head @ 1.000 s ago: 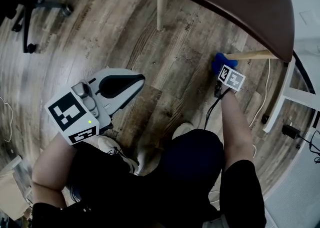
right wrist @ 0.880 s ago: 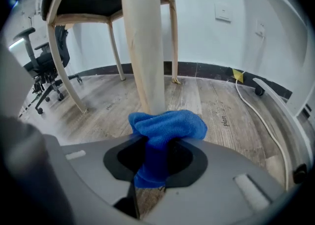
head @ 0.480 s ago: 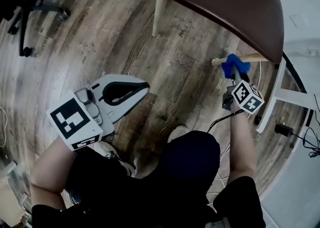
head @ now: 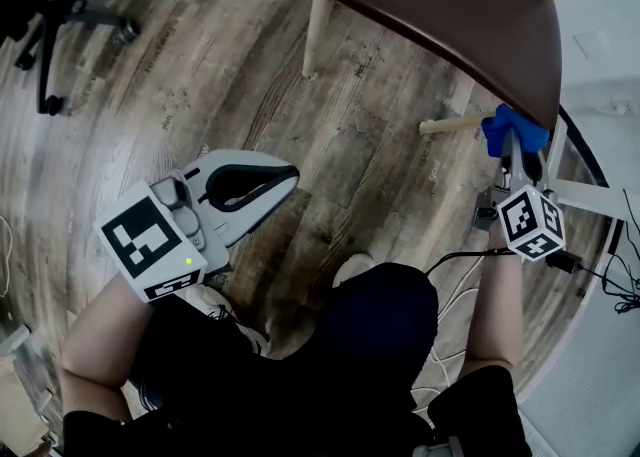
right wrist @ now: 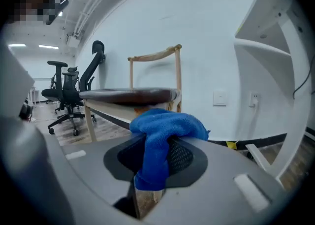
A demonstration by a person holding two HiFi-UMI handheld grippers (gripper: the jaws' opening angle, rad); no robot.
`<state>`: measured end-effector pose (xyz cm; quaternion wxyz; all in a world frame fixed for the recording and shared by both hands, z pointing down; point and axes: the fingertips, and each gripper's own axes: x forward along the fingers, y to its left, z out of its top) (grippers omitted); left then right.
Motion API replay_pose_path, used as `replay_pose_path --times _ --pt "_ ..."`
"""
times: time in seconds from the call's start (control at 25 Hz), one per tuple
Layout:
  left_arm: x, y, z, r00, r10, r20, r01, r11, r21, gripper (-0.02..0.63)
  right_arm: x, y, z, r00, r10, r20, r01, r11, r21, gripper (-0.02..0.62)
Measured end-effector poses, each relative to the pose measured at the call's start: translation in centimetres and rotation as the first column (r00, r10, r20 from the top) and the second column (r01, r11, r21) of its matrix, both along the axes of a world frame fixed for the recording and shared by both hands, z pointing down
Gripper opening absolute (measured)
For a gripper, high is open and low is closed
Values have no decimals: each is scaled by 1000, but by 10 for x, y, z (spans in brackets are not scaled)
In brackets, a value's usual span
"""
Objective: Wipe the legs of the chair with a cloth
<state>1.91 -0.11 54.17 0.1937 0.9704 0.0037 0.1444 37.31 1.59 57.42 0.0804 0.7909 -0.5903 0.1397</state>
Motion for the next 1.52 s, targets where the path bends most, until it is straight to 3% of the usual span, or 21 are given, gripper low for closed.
replay_pose_path --times 0.36,0.52,0.64,0.88,1.2,1.4,1.52 --pt "1 2 -2 1000 -2 -2 2 1000 5 8 -9 10 -34 1000 0 6 0 996 86 104" --pt "-1 -2 -4 1000 -16 -12 16 1000 6 8 -29 22 -60 999 -12 -35 18 985 173 104" --pt "-3 -6 -7 999 -30 -29 30 1000 4 8 -57 21 -91 994 -69 -82 88 964 250 104" --pt "4 -16 -21 994 -69 -87 69 998 -10 8 -109 15 -141 972 -233 -8 221 914 341 103" --pt "-2 -21 -45 982 -125 -141 129 992 18 6 -179 0 -168 901 -430 -55 423 843 333 103" --pt "-15 -22 -57 973 -162 -162 174 983 61 6 -214 -4 -186 865 -488 -119 499 810 307 102" --pt "-20 -24 -63 968 -190 -166 202 978 54 6 -224 -3 -199 853 -504 -135 521 807 279 103"
